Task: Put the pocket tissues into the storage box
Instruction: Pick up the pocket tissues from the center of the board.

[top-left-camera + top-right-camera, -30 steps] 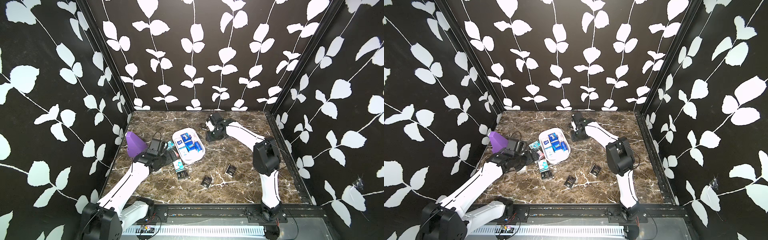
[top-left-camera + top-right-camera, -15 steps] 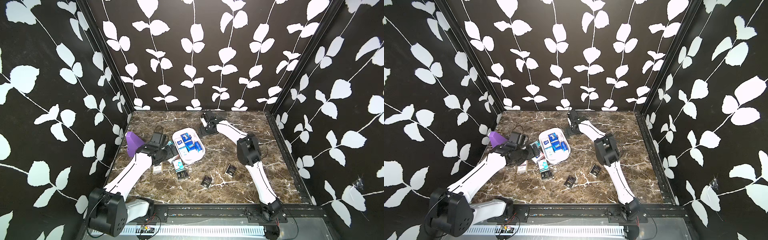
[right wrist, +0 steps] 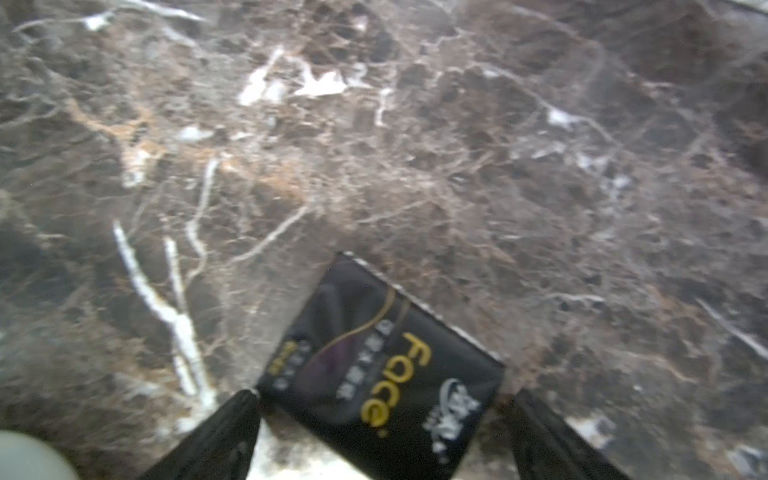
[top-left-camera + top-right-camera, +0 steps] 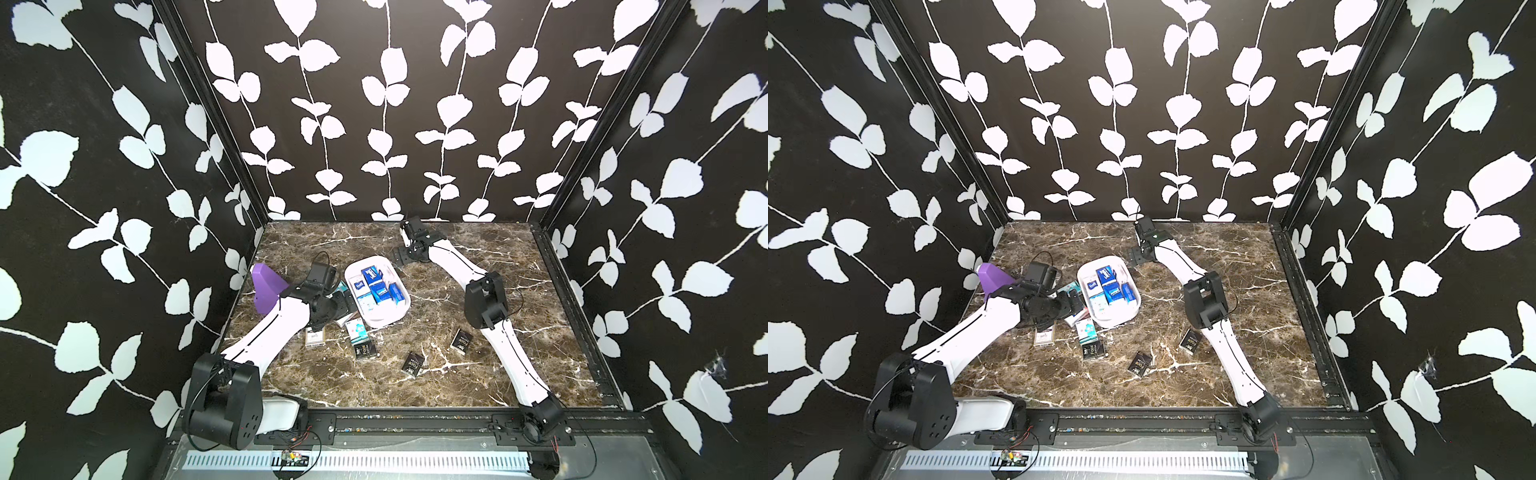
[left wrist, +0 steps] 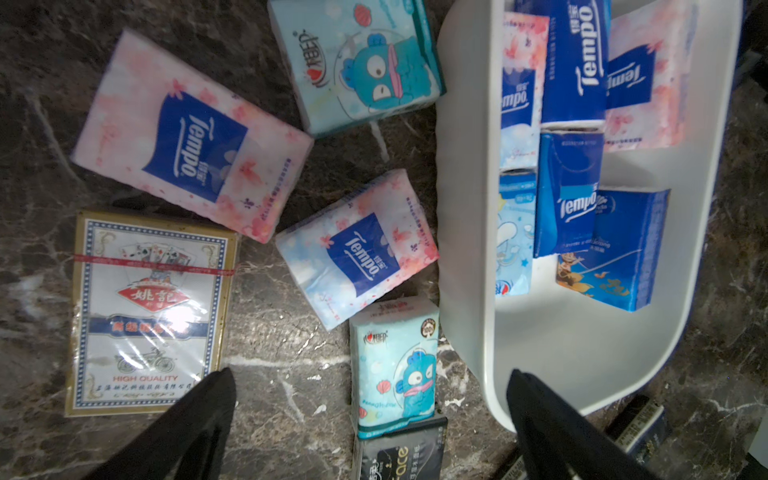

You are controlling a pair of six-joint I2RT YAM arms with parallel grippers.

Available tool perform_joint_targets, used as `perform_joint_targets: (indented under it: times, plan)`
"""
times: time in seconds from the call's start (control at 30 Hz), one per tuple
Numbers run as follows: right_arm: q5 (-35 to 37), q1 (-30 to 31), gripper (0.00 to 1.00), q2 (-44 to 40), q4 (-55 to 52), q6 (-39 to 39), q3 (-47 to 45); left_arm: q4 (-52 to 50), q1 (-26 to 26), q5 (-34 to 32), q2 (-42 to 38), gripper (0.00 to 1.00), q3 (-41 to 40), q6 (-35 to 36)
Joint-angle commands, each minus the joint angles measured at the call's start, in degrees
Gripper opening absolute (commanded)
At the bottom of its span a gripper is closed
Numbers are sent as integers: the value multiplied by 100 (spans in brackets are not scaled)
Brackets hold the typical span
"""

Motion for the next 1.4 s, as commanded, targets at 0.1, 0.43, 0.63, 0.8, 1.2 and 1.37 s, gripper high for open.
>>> perform_joint_targets:
  times: [0.1, 0.43, 0.63, 0.8, 1.2, 1.37]
  plan:
    - [-97, -116, 68, 399, -358, 470, 540, -34, 30, 71, 51, 99, 281, 164]
    - [-588, -267, 35, -59, 627, 1159, -221, -162, 67, 34, -116, 99, 238, 202]
    - [-458, -311, 7, -629, 948, 1039, -759, -85, 67, 55, -165, 99, 154, 134]
    - [-536, -349, 0, -840, 970, 954, -928, -39, 69, 89, -178, 99, 88, 97]
    - [-677, -509, 40, -1074, 1525, 947, -1095, 2, 80, 123, 22, 99, 143, 125]
    - [-1056, -637, 49, -379, 1764, 1530, -385, 20, 78, 145, 128, 99, 223, 132]
